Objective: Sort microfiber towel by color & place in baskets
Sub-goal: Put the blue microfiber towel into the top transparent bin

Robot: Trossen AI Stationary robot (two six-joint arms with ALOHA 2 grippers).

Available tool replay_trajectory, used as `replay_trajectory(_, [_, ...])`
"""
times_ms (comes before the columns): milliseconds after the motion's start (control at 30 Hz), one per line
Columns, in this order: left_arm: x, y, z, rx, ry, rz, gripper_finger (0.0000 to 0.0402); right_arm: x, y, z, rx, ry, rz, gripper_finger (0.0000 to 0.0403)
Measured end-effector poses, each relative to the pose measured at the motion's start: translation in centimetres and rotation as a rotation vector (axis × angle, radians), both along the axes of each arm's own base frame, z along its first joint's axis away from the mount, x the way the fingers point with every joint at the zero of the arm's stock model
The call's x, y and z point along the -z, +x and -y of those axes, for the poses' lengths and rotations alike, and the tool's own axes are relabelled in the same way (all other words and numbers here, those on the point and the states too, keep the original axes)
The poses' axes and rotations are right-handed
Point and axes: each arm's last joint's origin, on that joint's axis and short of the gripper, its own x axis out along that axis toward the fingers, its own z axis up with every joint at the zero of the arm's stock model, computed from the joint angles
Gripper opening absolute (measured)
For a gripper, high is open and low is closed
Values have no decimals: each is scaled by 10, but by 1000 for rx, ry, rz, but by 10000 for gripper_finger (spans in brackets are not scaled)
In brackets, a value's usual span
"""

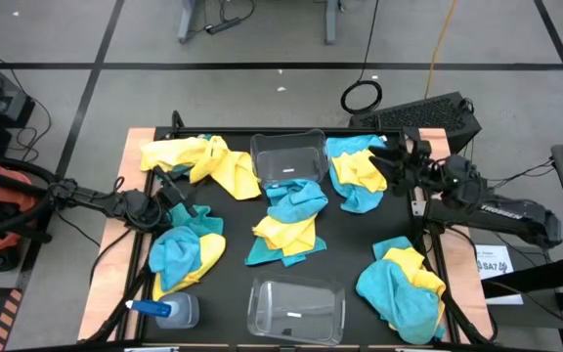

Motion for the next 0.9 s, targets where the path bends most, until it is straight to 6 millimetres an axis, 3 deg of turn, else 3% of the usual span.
replay_trajectory(267, [0, 0, 0, 0, 0, 0, 260, 1, 24, 8, 10, -140, -35, 222])
replay_trajectory(433, [0, 0, 0, 0, 0, 0, 260, -21, 47, 15, -20, -274, -187, 222])
replay_trajectory(667, [0, 0, 0, 0, 0, 0, 260, -61, 69, 26, 29, -394, -664, 222])
replay_trajectory(900, [0, 0, 0, 0, 0, 0, 260, -66, 77, 36, 44, -331, -1188, 222])
